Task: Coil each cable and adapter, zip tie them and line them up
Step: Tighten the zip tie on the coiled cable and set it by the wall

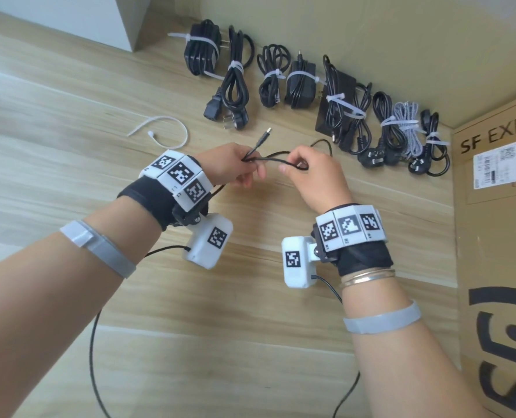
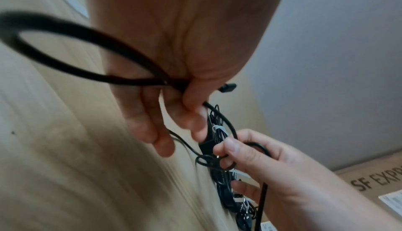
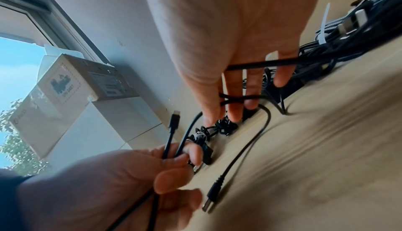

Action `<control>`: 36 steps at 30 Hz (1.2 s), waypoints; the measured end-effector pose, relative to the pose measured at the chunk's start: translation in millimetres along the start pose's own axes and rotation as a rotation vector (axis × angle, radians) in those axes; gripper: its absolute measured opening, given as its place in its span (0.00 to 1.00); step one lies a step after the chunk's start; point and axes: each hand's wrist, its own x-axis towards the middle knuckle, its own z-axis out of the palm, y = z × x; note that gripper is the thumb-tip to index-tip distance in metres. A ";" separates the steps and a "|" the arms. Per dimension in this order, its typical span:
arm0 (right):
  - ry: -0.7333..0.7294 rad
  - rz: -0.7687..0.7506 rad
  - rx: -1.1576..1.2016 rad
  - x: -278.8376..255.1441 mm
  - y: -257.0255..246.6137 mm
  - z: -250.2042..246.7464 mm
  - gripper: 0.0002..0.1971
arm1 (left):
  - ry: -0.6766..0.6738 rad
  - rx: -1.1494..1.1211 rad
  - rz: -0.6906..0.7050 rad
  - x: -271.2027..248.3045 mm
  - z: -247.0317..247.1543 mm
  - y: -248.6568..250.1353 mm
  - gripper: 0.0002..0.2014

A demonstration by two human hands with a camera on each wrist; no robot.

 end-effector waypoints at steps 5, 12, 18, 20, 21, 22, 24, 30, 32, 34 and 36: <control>0.061 0.041 -0.136 -2.6 8.4 -2.1 0.10 | 0.217 -0.246 0.012 2.6 -4.4 3.5 0.17; 0.198 -0.089 0.085 -0.9 2.8 -1.7 0.07 | 0.291 -0.128 0.094 10.6 0.4 2.0 0.07; 0.082 -0.161 0.128 -8.0 -17.5 -2.0 0.10 | 0.170 -0.210 0.183 13.9 19.5 3.8 0.20; 0.087 -0.135 0.165 -7.2 -17.3 -1.3 0.10 | 0.168 -0.265 0.227 13.7 21.2 6.8 0.18; 0.081 -0.115 0.193 -6.8 -16.8 -1.2 0.10 | 0.160 -0.270 0.253 13.8 21.6 7.3 0.17; 0.072 -0.095 0.218 -6.4 -17.0 -1.3 0.09 | 0.153 -0.251 0.281 13.0 22.5 7.9 0.15; 0.047 -0.056 0.265 -5.5 -17.4 -0.7 0.05 | 0.175 -0.204 0.313 11.7 24.3 8.8 0.08; -0.035 0.072 0.281 -7.0 -4.6 3.1 0.05 | 0.406 -0.239 0.302 16.5 13.6 4.6 0.18; -0.019 0.131 0.292 -7.2 2.4 2.0 0.05 | 0.425 -0.275 0.309 18.3 10.0 2.6 0.21; 0.021 0.162 0.244 -6.3 7.6 -1.5 0.04 | 0.429 -0.375 0.281 19.8 7.8 3.0 0.19; 0.083 0.159 0.176 -3.8 11.4 -6.7 0.02 | 0.455 -0.379 0.229 20.1 6.6 4.5 0.18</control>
